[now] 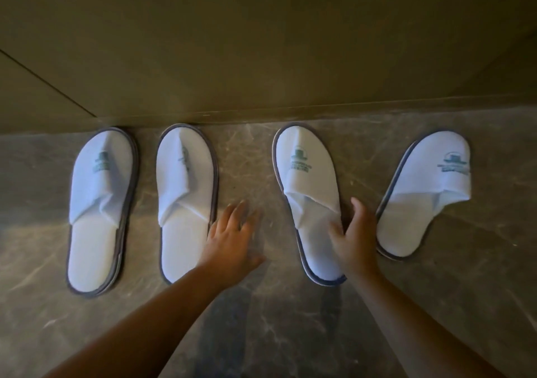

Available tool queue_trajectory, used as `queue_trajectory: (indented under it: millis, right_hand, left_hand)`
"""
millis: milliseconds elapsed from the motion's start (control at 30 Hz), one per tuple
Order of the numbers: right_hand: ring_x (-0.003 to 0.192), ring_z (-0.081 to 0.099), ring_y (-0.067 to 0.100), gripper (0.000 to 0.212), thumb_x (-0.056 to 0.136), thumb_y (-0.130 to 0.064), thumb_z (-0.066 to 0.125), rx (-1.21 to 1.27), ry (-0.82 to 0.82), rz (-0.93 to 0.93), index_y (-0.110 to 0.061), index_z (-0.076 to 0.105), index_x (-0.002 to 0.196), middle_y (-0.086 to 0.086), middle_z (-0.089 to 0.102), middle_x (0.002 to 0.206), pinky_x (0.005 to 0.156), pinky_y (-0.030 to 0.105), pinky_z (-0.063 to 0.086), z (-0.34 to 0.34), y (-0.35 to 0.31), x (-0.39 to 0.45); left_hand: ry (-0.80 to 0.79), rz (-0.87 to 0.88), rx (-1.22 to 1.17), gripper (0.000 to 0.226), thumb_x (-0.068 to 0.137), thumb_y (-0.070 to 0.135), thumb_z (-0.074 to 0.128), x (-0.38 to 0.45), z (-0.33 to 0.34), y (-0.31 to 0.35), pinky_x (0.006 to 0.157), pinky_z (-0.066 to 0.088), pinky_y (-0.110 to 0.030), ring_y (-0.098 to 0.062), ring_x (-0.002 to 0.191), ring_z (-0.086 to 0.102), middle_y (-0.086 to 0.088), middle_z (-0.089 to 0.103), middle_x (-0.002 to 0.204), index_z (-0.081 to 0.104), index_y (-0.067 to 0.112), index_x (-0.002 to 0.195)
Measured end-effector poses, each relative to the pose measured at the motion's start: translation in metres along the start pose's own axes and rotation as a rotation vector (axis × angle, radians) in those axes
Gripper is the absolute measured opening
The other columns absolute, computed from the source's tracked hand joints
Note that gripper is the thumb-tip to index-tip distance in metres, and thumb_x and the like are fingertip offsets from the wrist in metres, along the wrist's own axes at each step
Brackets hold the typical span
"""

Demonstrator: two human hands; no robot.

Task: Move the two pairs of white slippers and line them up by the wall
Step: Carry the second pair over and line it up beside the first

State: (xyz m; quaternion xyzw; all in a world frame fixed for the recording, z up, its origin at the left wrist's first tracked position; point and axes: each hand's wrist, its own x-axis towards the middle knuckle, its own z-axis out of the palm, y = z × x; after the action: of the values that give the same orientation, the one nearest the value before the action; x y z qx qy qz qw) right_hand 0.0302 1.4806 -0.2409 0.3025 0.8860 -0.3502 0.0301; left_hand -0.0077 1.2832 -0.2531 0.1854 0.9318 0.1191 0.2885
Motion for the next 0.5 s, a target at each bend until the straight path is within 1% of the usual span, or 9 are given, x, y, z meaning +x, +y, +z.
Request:
queue_trajectory:
  millis: [33,100,167,200,267,333,433,500]
  right_hand:
    - [0.115,0.048,0.037,0.068,0.074,-0.022,0.069,-0.067,-0.039,-0.027,0.001,0.034,0.128,0.026,0.048,0.128,0.094,0.041,0.042,0.002,-0.001,-0.003]
    - [0.121,0.04,0.035,0.087,0.069,-0.039,0.071,-0.165,-0.156,-0.023,-0.008,0.024,0.135,0.021,0.037,0.138,0.099,0.045,0.039,0.01,-0.002,-0.011]
    - [0.128,0.029,0.033,0.097,0.066,-0.051,0.067,-0.259,-0.225,0.02,-0.019,0.009,0.138,0.016,0.022,0.146,0.104,0.046,0.033,0.023,-0.002,-0.019]
    - [0.13,0.025,0.032,0.1,0.066,-0.054,0.065,-0.291,-0.237,0.03,-0.022,0.004,0.139,0.015,0.016,0.148,0.105,0.045,0.03,0.028,-0.001,-0.022]
    - [0.132,0.02,0.033,0.101,0.067,-0.052,0.064,-0.311,-0.239,0.027,-0.024,-0.001,0.138,0.015,0.009,0.15,0.106,0.045,0.027,0.034,-0.001,-0.023]
    - [0.132,0.019,0.034,0.096,0.069,-0.05,0.062,-0.325,-0.231,0.002,-0.024,0.001,0.138,0.015,0.009,0.15,0.106,0.047,0.027,0.033,0.002,-0.019]
    - [0.131,0.023,0.034,0.092,0.068,-0.045,0.065,-0.323,-0.178,0.001,-0.021,0.009,0.137,0.016,0.017,0.148,0.106,0.048,0.03,0.017,0.011,-0.007]
    - [0.128,0.028,0.035,0.088,0.068,-0.042,0.066,-0.33,-0.129,0.011,-0.019,0.015,0.136,0.017,0.023,0.146,0.105,0.049,0.032,0.005,0.02,0.001]
  left_hand:
    - [-0.004,0.002,0.0,0.086,0.076,0.053,0.056,0.004,0.002,0.002,0.115,0.007,-0.047,-0.027,0.142,-0.008,-0.002,-0.002,0.156,0.003,0.03,0.141]
    - [-0.026,-0.011,-0.003,0.087,0.076,0.054,0.055,0.009,0.007,0.003,0.115,0.006,-0.047,-0.027,0.142,-0.01,-0.002,-0.004,0.156,0.002,0.03,0.141]
    - [-0.052,-0.024,0.021,0.088,0.076,0.056,0.054,0.01,0.012,0.003,0.115,0.007,-0.047,-0.028,0.142,-0.01,-0.003,-0.004,0.156,0.001,0.029,0.141]
    - [-0.063,-0.028,0.046,0.089,0.075,0.056,0.054,0.01,0.014,0.002,0.115,0.007,-0.047,-0.028,0.142,-0.009,-0.004,-0.005,0.156,0.001,0.029,0.141]
    - [-0.083,-0.033,0.1,0.09,0.075,0.056,0.055,0.009,0.017,-0.001,0.115,0.008,-0.046,-0.029,0.142,-0.01,-0.004,-0.007,0.156,0.0,0.028,0.141]
    - [-0.09,-0.038,0.113,0.09,0.076,0.055,0.055,0.008,0.017,-0.002,0.115,0.007,-0.046,-0.029,0.142,-0.011,-0.005,-0.01,0.156,-0.001,0.028,0.141]
    - [-0.071,-0.003,0.101,0.092,0.075,0.054,0.056,0.01,0.016,0.001,0.115,0.006,-0.048,-0.03,0.141,-0.013,-0.006,-0.011,0.155,-0.003,0.03,0.141]
    - [-0.055,0.03,0.073,0.094,0.074,0.054,0.057,0.012,0.015,0.006,0.115,0.004,-0.05,-0.031,0.141,-0.014,-0.006,-0.012,0.155,-0.009,0.034,0.138]
